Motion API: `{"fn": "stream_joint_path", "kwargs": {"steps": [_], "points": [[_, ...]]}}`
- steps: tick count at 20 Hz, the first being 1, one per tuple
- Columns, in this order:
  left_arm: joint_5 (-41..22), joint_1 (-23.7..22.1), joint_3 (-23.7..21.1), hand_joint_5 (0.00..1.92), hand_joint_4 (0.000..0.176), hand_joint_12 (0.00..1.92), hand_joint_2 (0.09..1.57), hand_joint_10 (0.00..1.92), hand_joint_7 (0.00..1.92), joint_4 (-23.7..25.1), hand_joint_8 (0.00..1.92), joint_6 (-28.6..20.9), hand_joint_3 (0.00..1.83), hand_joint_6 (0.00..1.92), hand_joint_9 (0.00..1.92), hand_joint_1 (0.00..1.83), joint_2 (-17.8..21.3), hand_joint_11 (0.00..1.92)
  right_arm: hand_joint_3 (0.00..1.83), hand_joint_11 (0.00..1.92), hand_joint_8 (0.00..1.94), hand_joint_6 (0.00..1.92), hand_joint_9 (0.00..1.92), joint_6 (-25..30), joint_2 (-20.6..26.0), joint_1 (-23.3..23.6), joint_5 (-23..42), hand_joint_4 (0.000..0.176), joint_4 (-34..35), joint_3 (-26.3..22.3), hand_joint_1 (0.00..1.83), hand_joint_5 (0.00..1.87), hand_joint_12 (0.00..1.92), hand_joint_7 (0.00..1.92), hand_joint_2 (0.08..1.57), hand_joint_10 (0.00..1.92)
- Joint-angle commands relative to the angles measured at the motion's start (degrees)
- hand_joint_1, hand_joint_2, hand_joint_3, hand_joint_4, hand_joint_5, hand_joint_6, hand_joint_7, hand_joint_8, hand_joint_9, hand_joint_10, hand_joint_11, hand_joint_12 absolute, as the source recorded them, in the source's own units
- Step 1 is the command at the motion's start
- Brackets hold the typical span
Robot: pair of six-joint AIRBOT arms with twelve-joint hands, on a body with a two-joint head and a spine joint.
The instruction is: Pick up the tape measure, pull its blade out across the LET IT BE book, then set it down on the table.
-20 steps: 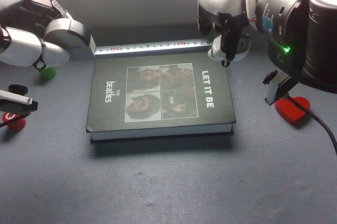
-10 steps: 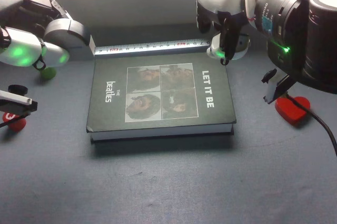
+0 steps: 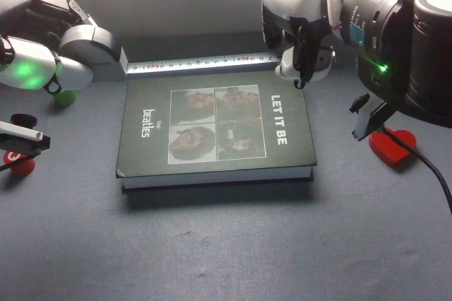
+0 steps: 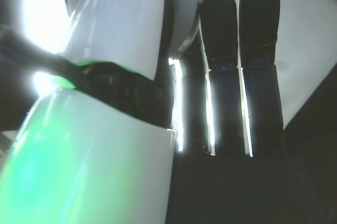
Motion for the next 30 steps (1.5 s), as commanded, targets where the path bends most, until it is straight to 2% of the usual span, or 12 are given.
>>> {"fn": "stream_joint_path", "kwargs": {"steps": [1,7,12,22,30], "points": [[-4.14,-0.82,0.33,0.82,0.0,1.15,1.16,1.32,0.81,1.06,1.21,-0.75,0.0,1.05,0.92,1.36,0.02,0.87,0.01,0.64,0.85,1.15,1.08,-0.32,0.33,0.67,-0.1,0.0,-4.68,-0.16,1.22,0.95,1.1,0.96,1.13,0.07],[-4.23,-0.75,0.29,0.81,0.0,1.14,1.16,1.31,0.82,1.05,1.2,-0.89,0.0,1.06,0.92,1.36,0.02,0.87,0.0,0.68,0.81,1.17,1.14,-0.32,0.44,0.71,-0.12,0.0,-4.97,-0.16,1.22,0.93,1.14,1.03,1.12,0.09],[-4.28,-0.64,0.41,0.8,0.0,1.16,1.16,1.32,0.83,1.05,1.21,-1.08,0.0,1.04,0.91,1.36,0.03,0.86,0.0,0.67,0.86,1.19,1.13,-0.67,2.01,0.21,-0.39,0.0,-4.99,-0.93,1.21,0.91,1.14,1.0,1.13,0.07],[-4.44,-0.51,0.47,0.77,0.0,1.14,1.17,1.33,0.82,1.06,1.22,-1.36,0.0,1.07,0.91,1.36,0.05,0.87,0.0,0.68,0.85,1.19,1.13,-2.04,10.57,-0.35,2.04,0.0,-4.84,-2.56,1.21,0.9,1.14,1.01,1.13,0.06],[-4.57,-0.5,0.41,0.79,0.0,1.18,1.16,1.34,0.84,1.07,1.19,-1.32,0.0,1.06,0.91,1.36,0.05,0.86,0.0,0.68,0.86,1.22,1.13,-2.74,15.37,-0.36,3.87,0.0,-4.7,-2.56,1.21,0.86,1.13,1.03,1.14,0.06]]}}
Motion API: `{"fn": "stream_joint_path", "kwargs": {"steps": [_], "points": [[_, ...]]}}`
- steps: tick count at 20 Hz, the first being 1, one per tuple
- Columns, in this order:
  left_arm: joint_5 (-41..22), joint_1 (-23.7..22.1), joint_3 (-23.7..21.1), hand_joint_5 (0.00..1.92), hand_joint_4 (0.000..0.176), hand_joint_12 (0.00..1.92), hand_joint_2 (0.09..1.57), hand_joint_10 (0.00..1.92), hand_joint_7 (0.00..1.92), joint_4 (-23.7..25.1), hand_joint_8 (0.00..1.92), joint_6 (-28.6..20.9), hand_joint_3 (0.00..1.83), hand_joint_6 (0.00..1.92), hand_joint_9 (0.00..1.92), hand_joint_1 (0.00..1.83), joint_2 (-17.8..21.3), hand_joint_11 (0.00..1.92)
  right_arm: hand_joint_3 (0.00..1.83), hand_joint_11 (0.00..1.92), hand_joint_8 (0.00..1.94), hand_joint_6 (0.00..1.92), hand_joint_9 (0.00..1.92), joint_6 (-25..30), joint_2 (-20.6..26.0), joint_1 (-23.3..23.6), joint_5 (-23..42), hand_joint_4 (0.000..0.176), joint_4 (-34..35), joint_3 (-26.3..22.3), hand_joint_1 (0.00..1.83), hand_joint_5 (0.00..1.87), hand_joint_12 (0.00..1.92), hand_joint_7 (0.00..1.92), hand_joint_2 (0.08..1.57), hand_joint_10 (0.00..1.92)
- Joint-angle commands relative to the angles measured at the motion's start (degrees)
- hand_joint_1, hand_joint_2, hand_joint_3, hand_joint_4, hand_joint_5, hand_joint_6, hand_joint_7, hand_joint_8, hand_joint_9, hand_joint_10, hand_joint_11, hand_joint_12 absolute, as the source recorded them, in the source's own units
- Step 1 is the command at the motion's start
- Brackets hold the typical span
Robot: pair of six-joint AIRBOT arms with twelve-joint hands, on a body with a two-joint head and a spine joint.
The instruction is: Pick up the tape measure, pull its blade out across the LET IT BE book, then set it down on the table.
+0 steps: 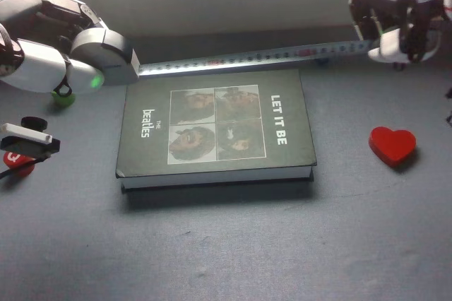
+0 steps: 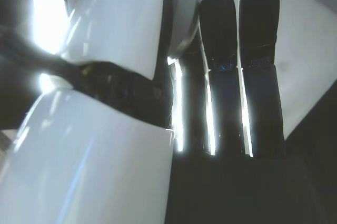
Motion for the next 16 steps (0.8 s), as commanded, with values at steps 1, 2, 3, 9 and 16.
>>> {"fn": "stream_joint_path", "kwargs": {"steps": [1,2,3,9,16], "points": [[-5.8,-0.47,0.5,0.79,0.0,1.18,1.16,1.34,0.83,1.07,1.19,-0.03,0.0,1.06,0.9,1.36,0.57,0.86,0.0,0.68,0.86,1.22,1.13,-1.35,1.16,0.49,-1.93,0.0,-4.66,0.3,1.21,0.87,1.13,1.02,1.14,0.06],[-5.8,-0.48,0.51,0.79,0.0,1.18,1.16,1.34,0.84,1.07,1.19,-0.03,0.0,1.06,0.9,1.36,0.57,0.86,0.0,0.68,0.86,1.21,1.13,-1.43,1.63,0.55,-1.8,0.0,-4.62,0.3,1.21,0.88,1.13,1.02,1.14,0.06],[-5.82,-0.48,0.51,0.78,0.0,1.18,1.16,1.34,0.84,1.07,1.19,-0.03,0.0,1.06,0.9,1.36,0.57,0.86,0.0,0.69,0.86,1.2,1.14,-1.56,1.93,0.6,-1.69,0.0,-4.58,0.3,1.21,0.89,1.13,1.02,1.14,0.06],[-5.9,-0.47,0.42,0.77,0.0,1.16,1.17,1.34,0.83,1.6,1.19,0.07,0.0,1.07,0.91,1.36,0.59,0.87,0.0,0.68,0.85,1.22,1.14,-2.21,3.66,1.13,-1.07,0.0,-3.61,0.27,1.21,0.86,1.12,1.04,1.14,0.06],[-5.8,-0.35,0.45,0.79,0.0,1.15,1.16,1.33,0.84,1.78,1.18,0.08,0.0,1.05,0.91,1.36,0.59,0.88,0.0,0.7,0.88,1.21,1.14,-2.25,3.63,1.11,-0.41,0.0,-3.37,-0.69,1.21,0.88,1.14,1.0,1.14,0.05]]}}
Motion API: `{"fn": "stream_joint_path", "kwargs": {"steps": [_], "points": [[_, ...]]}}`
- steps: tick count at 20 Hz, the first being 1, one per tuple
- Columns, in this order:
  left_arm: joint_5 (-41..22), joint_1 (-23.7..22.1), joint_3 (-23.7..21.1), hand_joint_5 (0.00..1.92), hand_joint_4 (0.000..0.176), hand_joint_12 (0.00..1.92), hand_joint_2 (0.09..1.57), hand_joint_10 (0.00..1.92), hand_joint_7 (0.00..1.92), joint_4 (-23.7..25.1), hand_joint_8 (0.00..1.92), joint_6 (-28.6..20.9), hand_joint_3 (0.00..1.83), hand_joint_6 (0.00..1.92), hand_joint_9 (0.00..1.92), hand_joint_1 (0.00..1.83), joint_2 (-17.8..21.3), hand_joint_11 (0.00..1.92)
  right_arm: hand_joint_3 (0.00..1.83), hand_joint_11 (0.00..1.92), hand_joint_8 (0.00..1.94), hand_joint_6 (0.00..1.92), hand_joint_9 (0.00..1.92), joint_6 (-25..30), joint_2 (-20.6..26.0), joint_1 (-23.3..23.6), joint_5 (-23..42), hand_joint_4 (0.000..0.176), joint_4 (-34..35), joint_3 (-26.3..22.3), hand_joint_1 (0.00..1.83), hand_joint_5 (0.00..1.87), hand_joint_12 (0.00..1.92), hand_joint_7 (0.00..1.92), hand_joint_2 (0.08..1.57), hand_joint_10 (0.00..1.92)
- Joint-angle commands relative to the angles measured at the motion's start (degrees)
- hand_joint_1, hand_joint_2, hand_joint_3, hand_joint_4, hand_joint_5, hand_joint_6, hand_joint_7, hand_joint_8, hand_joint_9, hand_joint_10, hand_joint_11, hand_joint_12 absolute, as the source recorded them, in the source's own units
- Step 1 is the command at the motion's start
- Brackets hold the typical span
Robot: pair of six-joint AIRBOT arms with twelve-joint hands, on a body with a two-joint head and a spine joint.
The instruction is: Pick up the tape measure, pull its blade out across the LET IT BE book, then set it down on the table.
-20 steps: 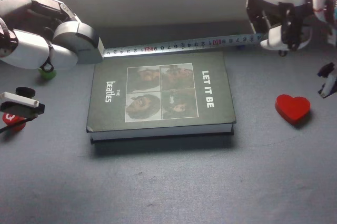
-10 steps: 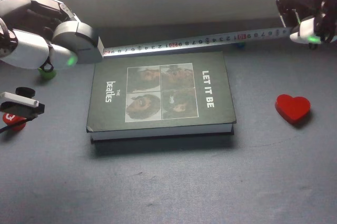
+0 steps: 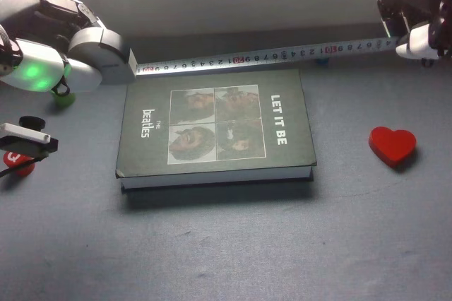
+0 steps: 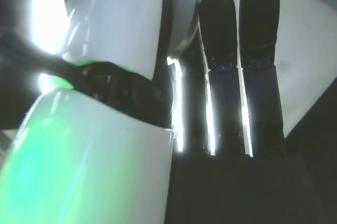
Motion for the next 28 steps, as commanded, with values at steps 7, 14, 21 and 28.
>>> {"fn": "stream_joint_path", "kwargs": {"steps": [7,14,21,28], "points": [[-4.68,0.13,0.58,0.76,0.0,1.15,1.17,1.34,0.83,2.73,1.19,-0.69,0.0,1.1,0.91,1.36,0.65,0.87,0.0,0.54,0.52,1.3,0.84,-0.7,0.12,0.0,-1.2,0.0,-4.17,-1.85,1.09,0.77,1.13,0.84,1.22,0.32],[-4.35,1.85,0.85,0.78,0.0,1.13,1.17,1.33,0.81,7.46,1.23,-4.07,0.0,1.06,0.91,1.36,1.01,0.87,0.0,0.0,0.0,0.0,0.17,-2.31,-0.07,-1.47,-0.23,0.039,-0.82,-4.78,0.36,0.19,0.67,0.14,1.1,0.0],[-4.36,6.88,2.91,0.81,0.0,1.16,1.16,1.33,0.82,11.82,1.2,-10.26,0.0,1.06,0.91,1.36,1.62,0.87,0.0,0.0,0.0,0.0,0.0,1.57,2.25,-1.31,-0.95,0.086,-5.81,-13.56,0.18,0.0,0.01,0.0,1.02,0.0],[-5.0,14.25,5.15,0.79,0.0,1.15,1.17,1.34,0.81,13.5,1.23,-17.19,0.0,1.06,0.91,1.36,1.13,0.86,0.01,0.01,0.0,0.0,0.0,9.0,3.28,-3.83,-6.19,0.087,-11.84,-20.32,0.12,0.0,0.0,0.0,1.04,0.0]]}}
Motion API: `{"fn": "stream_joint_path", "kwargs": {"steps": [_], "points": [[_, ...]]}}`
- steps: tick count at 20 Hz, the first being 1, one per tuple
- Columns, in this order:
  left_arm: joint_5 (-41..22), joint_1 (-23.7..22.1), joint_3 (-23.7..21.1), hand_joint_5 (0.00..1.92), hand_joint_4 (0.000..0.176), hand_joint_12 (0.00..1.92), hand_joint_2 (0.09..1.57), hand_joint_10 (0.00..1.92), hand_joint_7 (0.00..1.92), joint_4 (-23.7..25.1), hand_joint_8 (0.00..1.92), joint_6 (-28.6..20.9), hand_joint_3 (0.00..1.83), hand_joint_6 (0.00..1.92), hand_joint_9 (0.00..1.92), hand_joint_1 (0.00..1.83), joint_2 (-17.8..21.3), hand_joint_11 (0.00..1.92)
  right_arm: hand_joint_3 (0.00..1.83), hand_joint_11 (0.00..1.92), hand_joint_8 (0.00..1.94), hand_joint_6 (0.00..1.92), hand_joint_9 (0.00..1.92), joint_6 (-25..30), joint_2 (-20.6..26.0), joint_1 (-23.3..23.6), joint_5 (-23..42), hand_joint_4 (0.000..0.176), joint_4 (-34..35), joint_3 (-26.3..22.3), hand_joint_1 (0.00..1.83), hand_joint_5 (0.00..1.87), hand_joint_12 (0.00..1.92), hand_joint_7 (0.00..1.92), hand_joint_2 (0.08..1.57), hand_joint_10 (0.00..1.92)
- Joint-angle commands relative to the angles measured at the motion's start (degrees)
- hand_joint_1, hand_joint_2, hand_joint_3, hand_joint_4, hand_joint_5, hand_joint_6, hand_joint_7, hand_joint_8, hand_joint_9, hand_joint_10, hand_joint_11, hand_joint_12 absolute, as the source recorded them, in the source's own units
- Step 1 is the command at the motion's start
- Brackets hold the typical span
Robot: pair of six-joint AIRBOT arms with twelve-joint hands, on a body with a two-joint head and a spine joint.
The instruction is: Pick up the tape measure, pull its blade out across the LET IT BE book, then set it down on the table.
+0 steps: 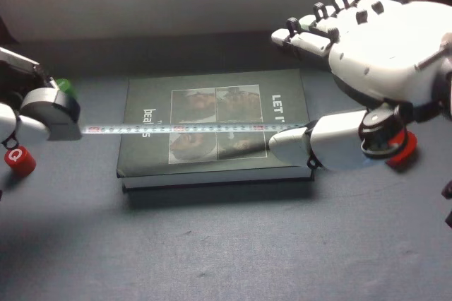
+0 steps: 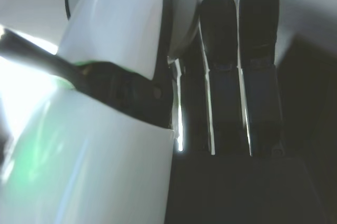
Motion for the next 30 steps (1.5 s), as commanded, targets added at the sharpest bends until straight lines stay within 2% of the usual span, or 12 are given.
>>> {"fn": "stream_joint_path", "kwargs": {"steps": [1,3,8,11,18,30], "points": [[-6.48,-0.37,0.66,0.79,0.0,1.16,1.17,1.34,0.82,0.59,1.22,-1.04,0.0,1.05,0.9,1.36,-0.02,0.86,0.01,0.01,0.0,0.0,0.0,1.07,0.39,0.18,-1.44,0.087,-5.8,-0.45,0.12,0.0,0.0,0.0,1.04,0.0],[-6.49,1.17,1.95,0.79,0.0,1.16,1.17,1.34,0.83,0.61,1.21,-2.12,0.0,1.04,0.9,1.36,-0.48,0.86,0.01,0.01,0.0,0.0,0.0,2.59,0.37,-1.26,-1.21,0.087,-9.6,-1.16,0.12,0.0,0.01,0.0,1.04,0.0],[-7.13,3.44,3.59,0.81,0.0,1.18,1.16,1.33,0.82,0.63,1.2,-4.5,0.0,1.05,0.91,1.36,-1.45,0.86,0.0,0.02,0.0,0.0,0.0,2.69,0.35,-1.43,-0.48,0.087,-9.74,-1.19,0.11,0.0,0.01,0.0,1.04,0.0],[-7.47,4.99,3.92,0.82,0.0,1.17,1.16,1.33,0.82,0.65,1.2,-5.84,0.0,1.04,0.91,1.36,-1.64,0.86,0.0,0.03,0.0,0.0,0.0,4.21,0.34,-2.07,-0.73,0.085,-13.06,-1.23,0.11,0.0,0.02,0.0,1.04,0.0],[-8.44,9.11,5.89,0.83,0.0,1.17,1.16,1.33,0.82,7.44,1.2,-13.56,0.0,1.03,0.91,1.36,-2.83,0.85,0.01,0.01,0.0,0.0,0.0,4.53,0.12,-2.88,-0.98,0.084,-14.54,-1.27,0.12,0.0,0.02,0.0,1.05,0.0],[-9.08,11.13,6.13,0.84,0.0,1.17,1.16,1.34,0.81,9.45,1.19,-15.47,0.0,1.03,0.91,1.36,-3.57,0.86,0.0,0.01,0.0,0.0,0.0,4.5,-0.08,-2.87,-0.58,0.083,-14.91,-1.27,0.14,0.0,0.01,0.0,1.05,0.0]]}}
